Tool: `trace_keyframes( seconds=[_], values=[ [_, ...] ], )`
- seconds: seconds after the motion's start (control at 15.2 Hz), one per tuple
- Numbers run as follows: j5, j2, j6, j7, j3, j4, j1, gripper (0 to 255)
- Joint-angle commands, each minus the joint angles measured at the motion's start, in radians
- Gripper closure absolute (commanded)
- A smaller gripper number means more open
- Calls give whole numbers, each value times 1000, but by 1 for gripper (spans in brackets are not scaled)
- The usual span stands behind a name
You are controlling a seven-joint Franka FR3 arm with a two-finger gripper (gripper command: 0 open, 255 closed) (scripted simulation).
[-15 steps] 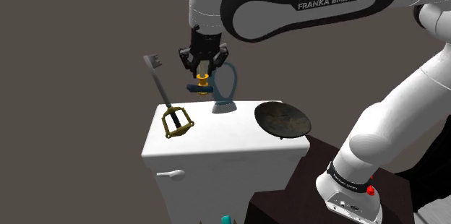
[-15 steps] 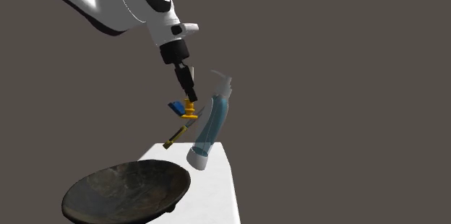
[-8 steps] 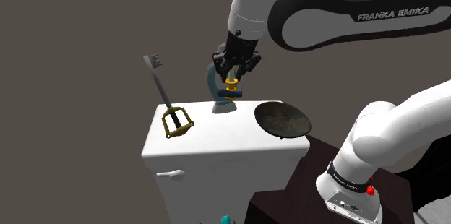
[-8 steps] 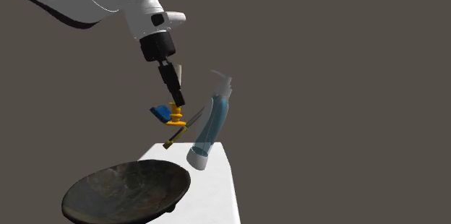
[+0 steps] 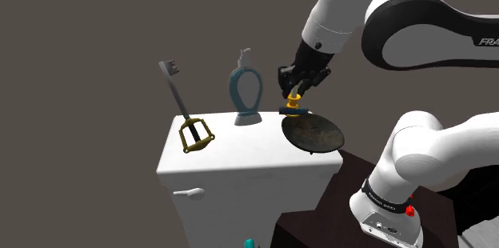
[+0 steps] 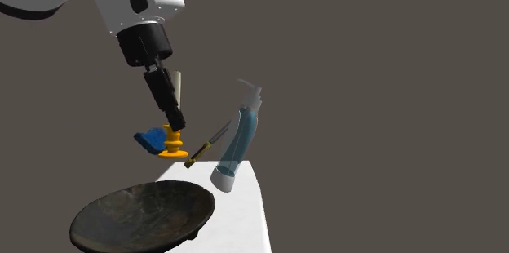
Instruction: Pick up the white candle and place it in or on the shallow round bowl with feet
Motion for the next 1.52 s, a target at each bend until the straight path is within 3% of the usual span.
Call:
trace_keyframes(
  seconds=[0.0, 0.26, 0.86, 1.39, 1.45],
  values=[
    [6, -90, -44, -12, -22, -48, 27, 255],
    [0, -263, -140, -38, -68, -130, 73, 255],
    [28, -309, -43, -14, -37, -278, 101, 255],
    [28, -309, -43, -14, -37, -278, 101, 255],
    [28, -309, -43, -14, -37, -278, 101, 0]
  ],
)
